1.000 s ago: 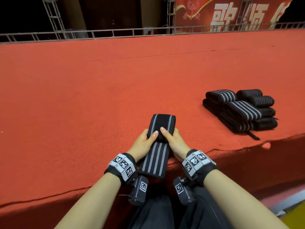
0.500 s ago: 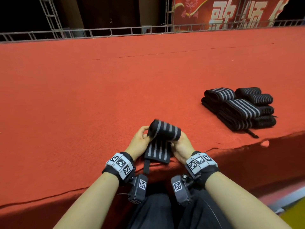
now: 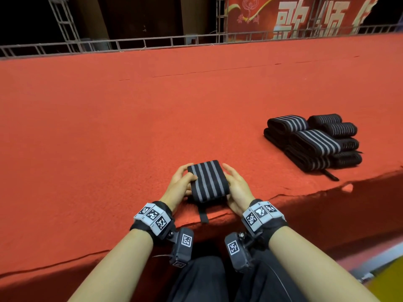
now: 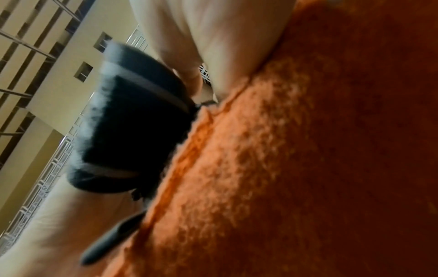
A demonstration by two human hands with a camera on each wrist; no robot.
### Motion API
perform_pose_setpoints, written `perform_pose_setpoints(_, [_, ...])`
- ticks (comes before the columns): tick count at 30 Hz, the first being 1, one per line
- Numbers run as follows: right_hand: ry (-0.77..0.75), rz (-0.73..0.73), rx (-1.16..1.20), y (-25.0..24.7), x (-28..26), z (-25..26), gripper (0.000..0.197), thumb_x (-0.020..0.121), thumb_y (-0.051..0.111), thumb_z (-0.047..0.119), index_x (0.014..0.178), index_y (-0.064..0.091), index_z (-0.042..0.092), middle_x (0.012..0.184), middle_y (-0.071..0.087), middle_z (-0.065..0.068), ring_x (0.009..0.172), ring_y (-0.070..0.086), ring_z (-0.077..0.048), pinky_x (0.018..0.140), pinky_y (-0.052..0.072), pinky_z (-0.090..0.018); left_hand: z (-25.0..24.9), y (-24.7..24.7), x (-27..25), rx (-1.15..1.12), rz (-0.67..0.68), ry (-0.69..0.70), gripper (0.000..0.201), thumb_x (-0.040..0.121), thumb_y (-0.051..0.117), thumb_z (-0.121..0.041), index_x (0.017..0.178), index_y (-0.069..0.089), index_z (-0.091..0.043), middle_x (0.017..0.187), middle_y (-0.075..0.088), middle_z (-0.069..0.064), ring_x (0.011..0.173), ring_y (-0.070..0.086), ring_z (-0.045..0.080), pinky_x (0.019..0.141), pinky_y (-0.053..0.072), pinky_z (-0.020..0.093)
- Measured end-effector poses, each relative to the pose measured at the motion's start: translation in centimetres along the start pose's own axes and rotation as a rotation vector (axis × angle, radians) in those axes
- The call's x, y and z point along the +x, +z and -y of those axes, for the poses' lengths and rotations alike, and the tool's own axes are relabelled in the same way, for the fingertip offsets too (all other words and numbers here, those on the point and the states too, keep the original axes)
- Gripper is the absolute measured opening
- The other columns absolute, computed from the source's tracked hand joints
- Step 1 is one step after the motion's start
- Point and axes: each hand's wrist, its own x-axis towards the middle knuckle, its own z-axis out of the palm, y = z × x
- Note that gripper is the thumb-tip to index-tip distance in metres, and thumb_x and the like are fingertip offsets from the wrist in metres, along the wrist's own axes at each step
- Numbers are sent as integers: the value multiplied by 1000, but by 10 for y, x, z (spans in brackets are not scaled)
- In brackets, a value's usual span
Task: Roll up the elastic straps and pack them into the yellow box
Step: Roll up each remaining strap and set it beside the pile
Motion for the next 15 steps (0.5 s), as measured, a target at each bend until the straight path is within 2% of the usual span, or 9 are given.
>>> perform_pose_setpoints(3, [81,42,61,1,2,2,44,102,40,38,135,51,10,122,65,-19,104,65,-23,86,52,-33,3,2,2,-4,-65,1,37,94,46,-8,130,46,-18,101,63,7,77,62,18,59,50,27])
perform_pose_setpoints(5, [108,89,110,4,0,5,47,99,44,42,129,56,7,117,67,-18,105,66,-26,88,52,-37,2,5,3,-42,-113,-3,37,95,46,-6,130,44,-17,107,63,10,88,63,23,63,51,29])
perform_pose_setpoints(8, [99,82,148,10,-1,9,40,93,59,20,127,57,-1,118,67,-20,105,66,-28,83,54,-36,-7,12,6,-73,-156,-53,33,96,46,-7,128,43,-14,115,62,14,95,63,26,68,53,32])
perform_pose_setpoints(11, [40,-3,133,12,0,26,34,91,54,-1,125,55,-5,114,65,-23,94,66,-28,74,55,-32,-30,29,12,-92,-124,-87,22,96,49,-10,118,54,-12,114,65,14,91,67,26,69,54,34])
perform_pose_setpoints(13, [-12,-52,142,8,5,45,34,90,51,-5,124,55,-4,111,65,-23,88,66,-26,68,56,-30,-50,49,16,-149,-69,-67,24,95,54,-11,118,57,-6,107,68,15,81,68,23,62,56,30])
perform_pose_setpoints(15, [-76,-126,145,-6,8,68,41,87,57,-2,128,53,-3,118,63,-24,91,66,-29,64,56,-31,-68,78,17,-214,-7,-64,28,93,58,-11,119,58,0,101,68,15,74,67,19,54,54,25])
